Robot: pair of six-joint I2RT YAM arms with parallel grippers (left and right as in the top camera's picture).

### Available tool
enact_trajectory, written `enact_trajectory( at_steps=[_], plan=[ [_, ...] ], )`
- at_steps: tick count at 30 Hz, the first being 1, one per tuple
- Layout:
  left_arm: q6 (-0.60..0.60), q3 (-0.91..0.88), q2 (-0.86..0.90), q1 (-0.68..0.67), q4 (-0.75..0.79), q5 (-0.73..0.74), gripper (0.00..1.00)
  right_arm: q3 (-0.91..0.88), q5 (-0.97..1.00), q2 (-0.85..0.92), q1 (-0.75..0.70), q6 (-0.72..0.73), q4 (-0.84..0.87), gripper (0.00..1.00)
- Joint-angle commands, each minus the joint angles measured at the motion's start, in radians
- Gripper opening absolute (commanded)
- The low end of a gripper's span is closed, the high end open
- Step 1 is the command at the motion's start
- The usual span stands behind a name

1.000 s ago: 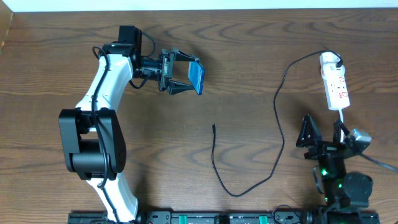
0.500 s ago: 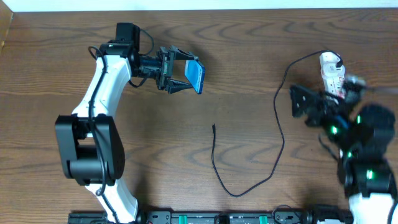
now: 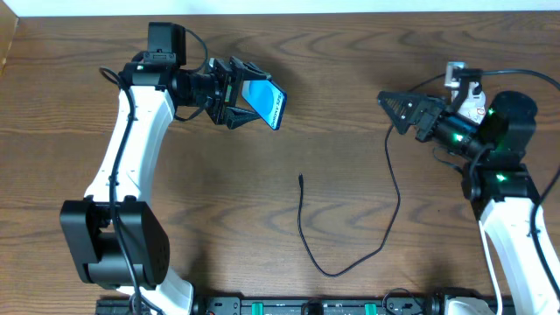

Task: Plug charger to phone and switch on socket
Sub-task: 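Move the right gripper toward the phone held by the left gripper, then grasp the phone's edge with the right gripper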

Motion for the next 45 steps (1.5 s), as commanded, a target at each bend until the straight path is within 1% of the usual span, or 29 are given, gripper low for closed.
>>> enact_trajectory(
  at_steps=[1,9,13,20,28,38,45],
  plan=[
    [-0.035,0.006,-0.039,-0.029,0.002,-0.088,0.07,0.020,-0.115,0.032,0.036,0.027,0.007,0.99],
    [-0.082,0.006,-0.040,-0.120,0.031,-0.203,0.07,0.020,-0.097,0.087,0.114,0.027,0.007,0.99],
    [-0.112,0.006,-0.040,-0.159,0.059,-0.235,0.07,0.019,-0.019,0.097,0.158,0.027,0.003,0.99],
    [-0.153,0.006,-0.040,-0.223,0.069,-0.370,0.07,0.019,0.117,0.097,0.234,0.027,-0.001,0.99],
    [-0.223,0.006,-0.040,-0.281,0.127,-0.388,0.07,0.018,0.288,0.097,0.328,0.028,-0.030,0.96],
    [-0.283,0.006,-0.040,-0.325,0.135,-0.388,0.07,0.018,0.390,0.097,0.372,0.092,-0.029,0.92],
    [-0.309,0.006,-0.040,-0.362,0.162,-0.388,0.07,0.018,0.426,0.097,0.389,0.119,-0.031,0.86]
  ],
)
